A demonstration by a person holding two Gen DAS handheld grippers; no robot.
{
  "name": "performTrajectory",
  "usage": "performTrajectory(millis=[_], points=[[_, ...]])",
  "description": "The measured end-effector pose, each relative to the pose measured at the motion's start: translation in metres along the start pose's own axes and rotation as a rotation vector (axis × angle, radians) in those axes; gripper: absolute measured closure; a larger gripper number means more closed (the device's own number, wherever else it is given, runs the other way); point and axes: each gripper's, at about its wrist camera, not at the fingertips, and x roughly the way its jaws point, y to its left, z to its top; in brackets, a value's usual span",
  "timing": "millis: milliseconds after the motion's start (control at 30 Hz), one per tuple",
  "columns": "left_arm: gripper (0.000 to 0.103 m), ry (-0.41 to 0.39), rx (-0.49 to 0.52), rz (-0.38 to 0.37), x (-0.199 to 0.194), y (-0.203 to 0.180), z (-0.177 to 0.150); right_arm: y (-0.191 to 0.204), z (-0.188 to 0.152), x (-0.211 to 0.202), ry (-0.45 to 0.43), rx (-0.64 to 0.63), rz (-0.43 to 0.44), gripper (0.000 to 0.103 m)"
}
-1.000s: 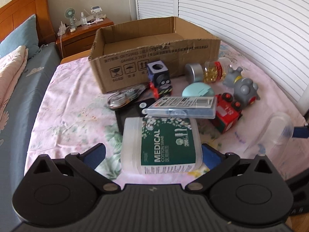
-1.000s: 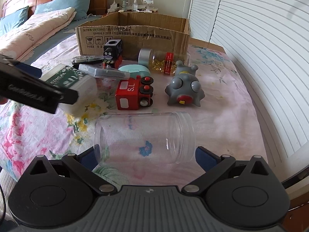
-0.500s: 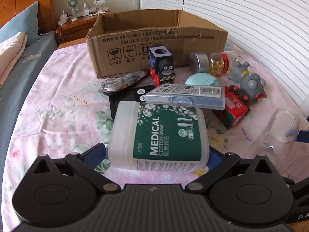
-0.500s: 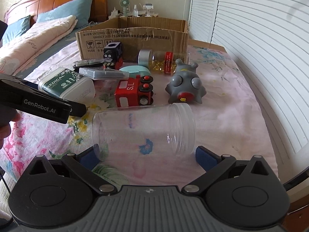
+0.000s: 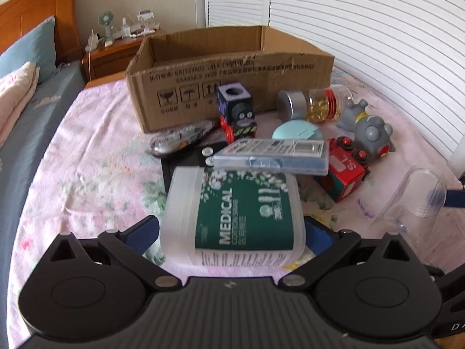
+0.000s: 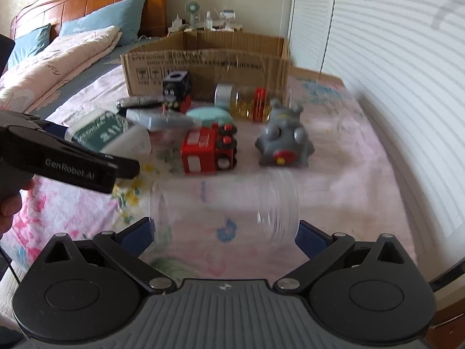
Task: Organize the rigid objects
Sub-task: 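Grasp the white MEDICAL bottle with left tool while right tool grasps the clear jar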
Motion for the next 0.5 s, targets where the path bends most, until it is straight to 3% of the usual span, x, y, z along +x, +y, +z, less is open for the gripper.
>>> performTrajectory(millis=[233,300,500], points=[[0.004,-0.01,0.044,-0.001,0.001,-0.003,0.01,0.01,0.013,0.002,0.003,-0.054,-0.029,0.0],[0.013,0.0,0.05,-0.002,0.002,-0.002,0.011,0.011,0.015,0.002,0.009,-0.058,-0.033,0.0],[0.02,0.031,0.069,-0.04,0.003,0.0,0.014,0.012,0.022,0.001,0.036,-0.082,-0.054,0.009]])
